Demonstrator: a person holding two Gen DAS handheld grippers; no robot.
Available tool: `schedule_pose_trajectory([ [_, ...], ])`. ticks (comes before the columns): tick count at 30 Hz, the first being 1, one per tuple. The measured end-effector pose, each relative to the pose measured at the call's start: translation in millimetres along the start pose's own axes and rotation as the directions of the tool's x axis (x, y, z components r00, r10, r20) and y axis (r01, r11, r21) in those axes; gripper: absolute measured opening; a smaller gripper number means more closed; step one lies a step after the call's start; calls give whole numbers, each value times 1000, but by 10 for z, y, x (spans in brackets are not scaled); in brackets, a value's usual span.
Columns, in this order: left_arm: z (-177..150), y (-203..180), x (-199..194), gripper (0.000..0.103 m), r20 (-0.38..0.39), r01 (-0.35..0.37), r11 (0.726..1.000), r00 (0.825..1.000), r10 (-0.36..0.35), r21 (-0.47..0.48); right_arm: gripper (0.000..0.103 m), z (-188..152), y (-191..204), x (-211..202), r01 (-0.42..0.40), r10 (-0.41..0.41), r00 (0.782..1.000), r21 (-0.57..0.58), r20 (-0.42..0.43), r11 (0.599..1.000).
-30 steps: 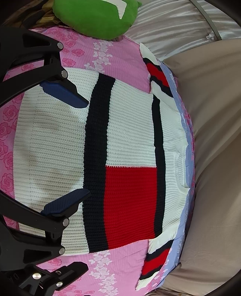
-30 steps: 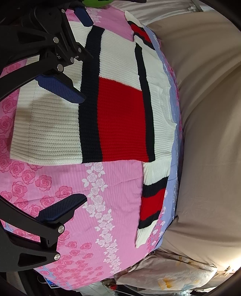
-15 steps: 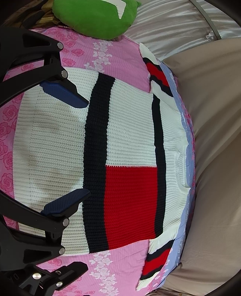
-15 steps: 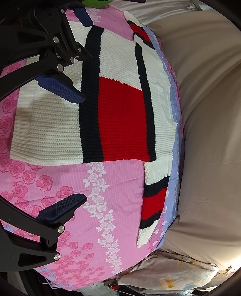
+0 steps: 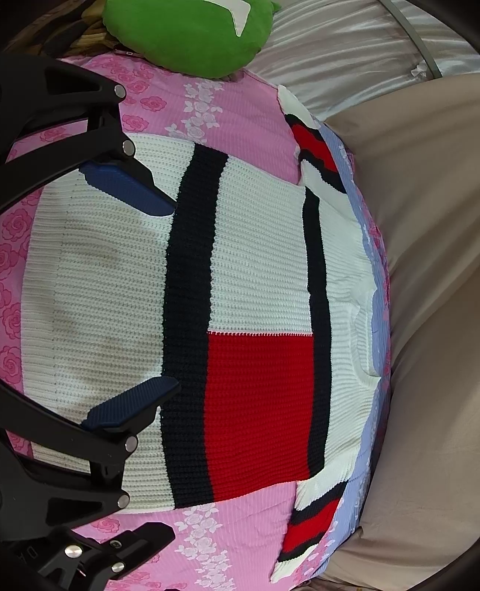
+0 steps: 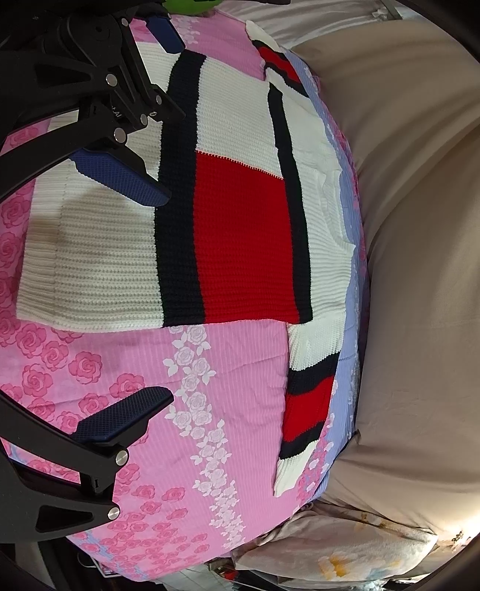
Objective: Fold small clothes
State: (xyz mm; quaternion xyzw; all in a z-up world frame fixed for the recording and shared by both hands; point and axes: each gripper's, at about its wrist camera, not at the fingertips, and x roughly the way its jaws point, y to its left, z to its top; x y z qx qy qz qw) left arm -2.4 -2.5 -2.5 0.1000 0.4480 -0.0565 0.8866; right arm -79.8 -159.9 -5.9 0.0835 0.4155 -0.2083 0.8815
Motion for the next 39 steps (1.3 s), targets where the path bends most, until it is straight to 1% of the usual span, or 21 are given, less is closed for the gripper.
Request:
schedule_pose_trajectory([
  [9,4,25,77,86,-20,0,1000,1000,0,-9,97,32,25,87,-7,7,1000,-4,-22,1000],
  [12,20,22,115,86,-46,12,1000,999,-13,-20,97,44,16,138,-14,14,999,-6,-39,1000],
  [15,46,19,144,87,-40,18,999,999,-19,-35,97,61,-9,212,-24,24,998,-6,-60,1000],
  [18,98,34,193,90,-65,20,998,998,-24,-59,97,94,-93,328,-47,48,995,13,-89,999],
  [20,149,63,236,92,-79,21,997,996,-27,-78,97,146,-254,458,-72,78,991,56,-109,996],
  [21,176,70,257,94,-87,18,996,996,-26,-86,97,201,-400,548,-80,90,989,88,-118,993],
  [23,235,113,295,94,-97,15,994,995,-25,-106,97,338,-740,725,-68,86,989,153,-118,986],
  [24,266,130,311,94,-101,11,994,995,-22,-112,97,428,-951,828,-58,82,989,193,-120,979],
  [25,283,129,329,94,-117,-7,995,993,-6,-104,97,550,-1248,967,-49,82,989,250,-124,967],
  [26,315,140,336,95,-114,-13,995,993,1,-103,97,652,-1510,1086,-34,76,989,304,-127,952],
  [28,356,144,339,96,-99,-12,993,995,0,-117,96,850,-2117,1355,14,54,988,434,-144,901],
  [30,382,165,348,96,-85,-1,990,996,-11,-142,93,1003,-2664,1605,19,66,989,558,-131,830],
  [31,387,165,360,96,-93,1,989,996,-15,-150,86,1078,-2943,1745,21,67,991,611,-120,791],
  [33,384,172,388,96,-99,7,986,995,-24,-165,78,1230,-3335,1994,47,48,991,659,-125,751],
  [34,381,170,409,96,-108,5,986,994,-24,-170,72,1293,-3472,2085,42,48,992,672,-114,740],
  [35,379,172,427,96,-106,5,985,994,-23,-171,70,1361,-3585,2179,38,47,993,678,-106,734],
  [36,383,173,451,96,-108,9,985,994,-28,-173,65,1408,-3678,2249,35,46,994,682,-101,730],
  [38,380,172,494,96,-125,-6,986,992,-15,-168,60,1482,-3798,2396,38,46,994,695,-102,718],
  [39,381,181,509,96,-126,-8,986,992,-13,-166,51,1505,-3822,2447,34,52,994,697,-101,716],
])
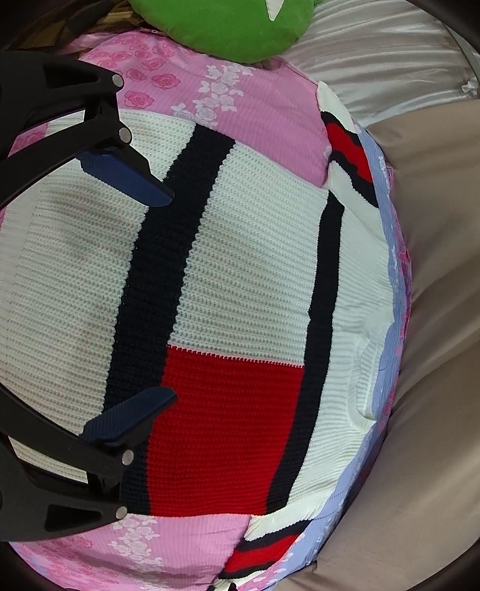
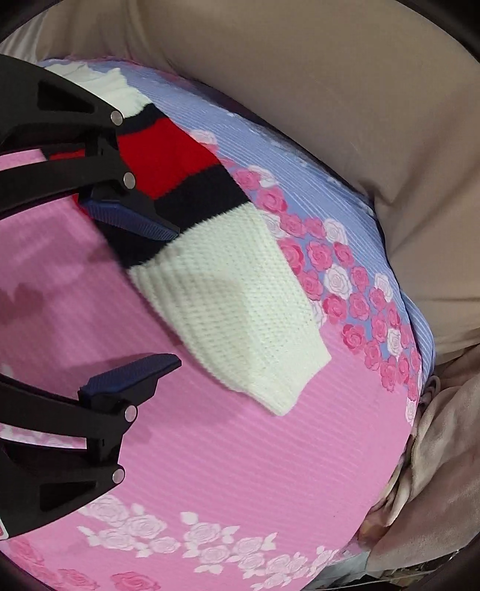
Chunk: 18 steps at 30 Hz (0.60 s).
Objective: Fold small clothes
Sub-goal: 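Grasp the sleeve cuff with the right tool and lift it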
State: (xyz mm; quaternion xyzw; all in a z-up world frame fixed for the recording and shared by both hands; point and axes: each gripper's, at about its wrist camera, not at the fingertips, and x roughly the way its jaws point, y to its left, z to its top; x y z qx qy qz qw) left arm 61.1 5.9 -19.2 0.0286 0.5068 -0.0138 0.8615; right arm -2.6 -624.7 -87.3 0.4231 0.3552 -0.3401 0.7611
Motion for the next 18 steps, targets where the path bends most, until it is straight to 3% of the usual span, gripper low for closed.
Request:
schedule_pose_trajectory([
  [1,8,7,15,96,-2,-3,1000,1000,3,1,44,9,25,39,-2,2,1000,0,-4,1000],
  [3,31,36,36,96,0,-11,1000,1000,11,2,8,1,133,58,-13,13,1000,-25,-5,1000],
  [6,71,107,27,96,14,-9,1000,1000,9,-5,5,-1,483,-50,-20,24,999,-118,28,993],
  [9,116,209,0,96,36,-8,1000,999,8,-23,5,-100,1126,-408,-131,152,986,-247,66,960],
  [12,184,340,-50,96,65,13,998,998,-9,-58,5,-440,2062,-900,-289,335,942,-431,33,855],
  [14,240,428,-76,96,82,34,996,996,-27,-82,5,-862,2742,-1167,-389,442,896,-555,-42,735],
  [18,378,594,-32,98,109,86,989,991,-73,-118,7,-1943,3739,-1150,-543,508,816,-666,-276,511],
])
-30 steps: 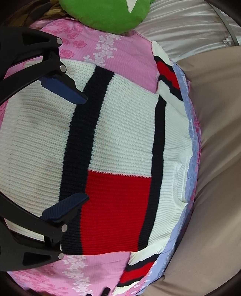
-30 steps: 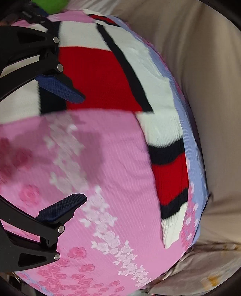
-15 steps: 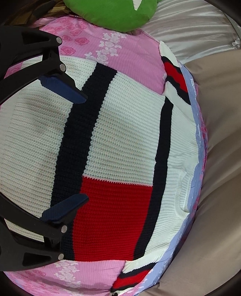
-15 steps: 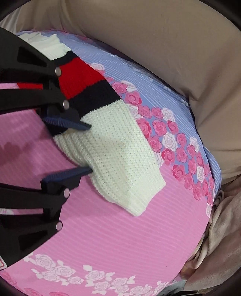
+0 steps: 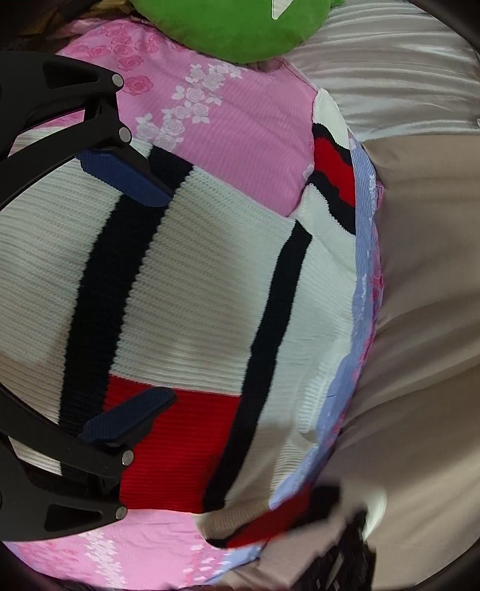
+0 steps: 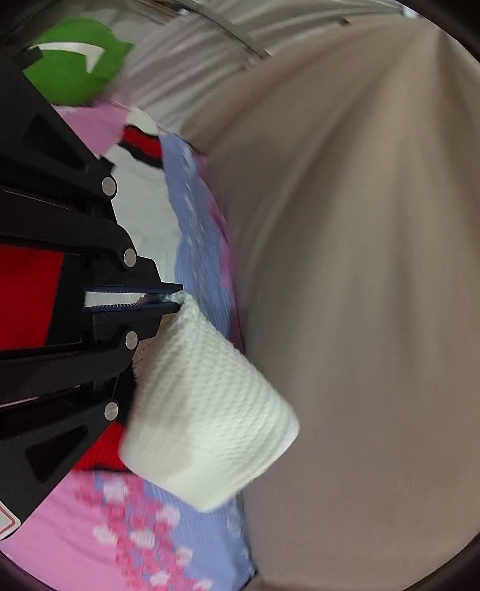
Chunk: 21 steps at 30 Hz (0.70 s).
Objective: Fold small clothes
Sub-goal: 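Grasp the sleeve cuff with the right tool and lift it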
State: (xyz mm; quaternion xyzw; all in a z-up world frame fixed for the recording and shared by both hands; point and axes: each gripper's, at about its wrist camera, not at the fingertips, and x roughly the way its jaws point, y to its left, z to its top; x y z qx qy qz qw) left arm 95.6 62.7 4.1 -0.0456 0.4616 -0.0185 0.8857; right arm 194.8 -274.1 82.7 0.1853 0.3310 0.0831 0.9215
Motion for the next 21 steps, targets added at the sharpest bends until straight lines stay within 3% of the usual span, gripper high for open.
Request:
schedule_pose_trajectory([
  [2,98,55,74,98,6,23,1000,1000,-23,-15,10,-242,428,492,-60,50,994,-94,-97,994],
  [4,216,65,168,98,13,50,999,999,-50,-11,11,-480,636,797,-31,3,987,-176,-160,984],
  [6,367,44,320,98,2,86,996,996,-85,-20,16,-631,614,793,21,-50,987,-188,-153,982],
  [9,681,0,684,98,-42,171,979,983,-177,-112,42,-797,263,398,152,-161,983,-106,-83,983],
  [10,770,-18,799,98,-47,188,972,979,-196,-140,47,-871,58,242,214,-219,973,-65,-73,975],
  [12,935,-59,1118,98,-68,184,962,977,-201,-200,47,-996,-278,83,297,-296,949,-3,-108,955],
  [14,1000,-8,1471,94,-143,140,941,971,-191,-309,47,-1089,-633,-10,352,-336,928,84,-159,932],
  [16,996,97,1666,69,-162,149,886,957,-241,-439,47,-1155,-889,-9,365,-334,924,168,-188,916],
  [17,1013,109,1658,65,-144,130,880,966,-217,-458,47,-1171,-991,18,363,-327,926,208,-187,908],
  [18,1044,83,1631,36,-116,156,882,967,-229,-445,47,-1155,-1072,47,354,-316,931,240,-183,904],
  [19,1099,22,1620,13,-107,206,885,956,-273,-419,47,-1144,-1134,75,346,-307,935,266,-179,900],
  [21,1183,-45,1544,5,-81,230,892,956,-282,-390,47,-1122,-1215,190,341,-305,938,288,-163,895],
])
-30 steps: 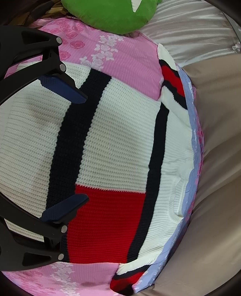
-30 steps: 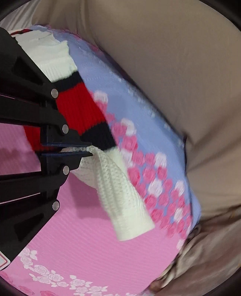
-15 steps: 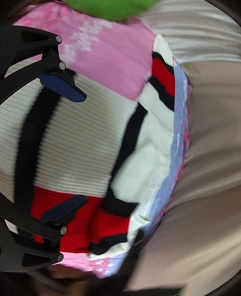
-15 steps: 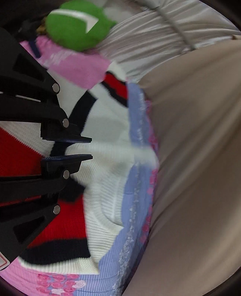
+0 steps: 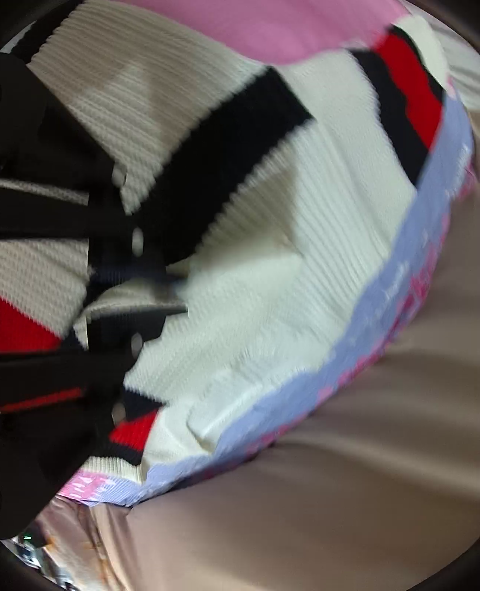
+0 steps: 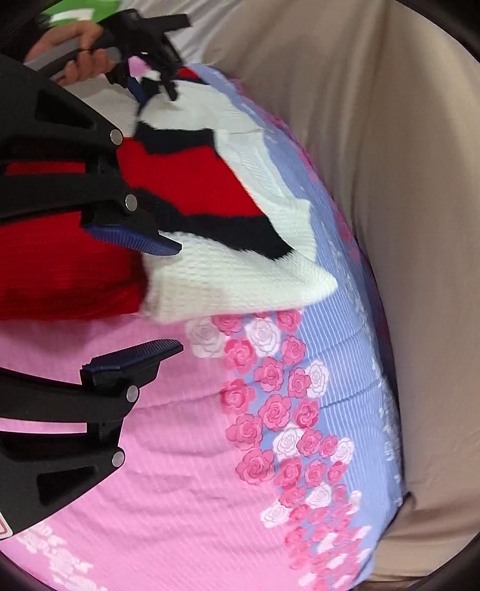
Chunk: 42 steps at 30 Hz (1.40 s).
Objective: Fold small clothes
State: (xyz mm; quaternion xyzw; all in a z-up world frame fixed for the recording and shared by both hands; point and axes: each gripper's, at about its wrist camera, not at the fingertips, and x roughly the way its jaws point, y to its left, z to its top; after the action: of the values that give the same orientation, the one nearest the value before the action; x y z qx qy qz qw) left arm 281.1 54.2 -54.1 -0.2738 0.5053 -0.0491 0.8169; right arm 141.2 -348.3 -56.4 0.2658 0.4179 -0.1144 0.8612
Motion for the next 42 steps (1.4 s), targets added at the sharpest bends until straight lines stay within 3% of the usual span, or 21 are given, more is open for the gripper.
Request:
schedule_pose_trajectory([
  [2,75,-164,-217,4,81,29,998,996,-34,56,40,84,65,225,-20,19,999,-17,-31,1000],
  [3,103,-208,-306,4,110,44,996,993,-52,73,11,100,67,300,-42,41,998,-12,-54,999],
  [4,171,-233,-424,4,145,63,994,987,-76,88,10,146,99,291,-68,68,997,0,-47,998],
  [6,230,-211,-623,4,206,56,992,975,-78,112,10,215,122,44,-105,105,993,0,52,994],
  [8,224,-91,-523,5,197,-10,991,980,-18,137,10,223,55,-97,-128,125,986,17,109,992],
  [9,188,-11,-371,4,161,-51,990,987,29,134,10,206,18,-30,-127,125,988,18,89,992],
  [11,99,185,-58,0,72,-123,987,991,116,102,10,120,-18,366,-31,30,998,-17,-55,999],
  [13,47,314,22,0,64,-141,987,989,136,78,10,99,6,376,-4,2,999,-46,-47,999],
  [16,41,409,15,0,70,-116,991,991,112,61,13,205,155,96,6,-6,1000,-62,8,998],
  [18,64,366,19,0,73,-136,987,989,130,86,14,245,315,3,80,-76,996,-126,41,989],
  [19,87,362,34,0,75,-144,985,988,137,93,15,263,406,-18,117,-110,992,-157,54,981],
  [24,30,360,78,0,84,-166,980,984,157,113,15,311,573,89,140,-130,989,-190,63,972],
  [31,-9,340,120,0,98,-186,972,980,173,144,14,99,473,544,225,-240,970,-258,-26,939],
  [34,53,476,-13,1,74,-129,989,990,123,71,13,103,537,522,251,-268,963,-291,-19,923],
  [36,129,627,-215,1,97,-81,997,992,79,13,14,128,591,471,251,-269,963,-277,-28,927],
  [38,282,843,-432,17,139,-72,997,987,76,-39,14,141,683,414,246,-265,963,-273,-37,930],
  [40,510,1151,-629,47,190,-94,989,975,114,-113,15,130,785,376,241,-263,964,-277,-45,930],
  [42,820,1568,-760,51,230,-134,968,956,182,-212,17,107,884,364,226,-251,966,-277,-61,934],
])
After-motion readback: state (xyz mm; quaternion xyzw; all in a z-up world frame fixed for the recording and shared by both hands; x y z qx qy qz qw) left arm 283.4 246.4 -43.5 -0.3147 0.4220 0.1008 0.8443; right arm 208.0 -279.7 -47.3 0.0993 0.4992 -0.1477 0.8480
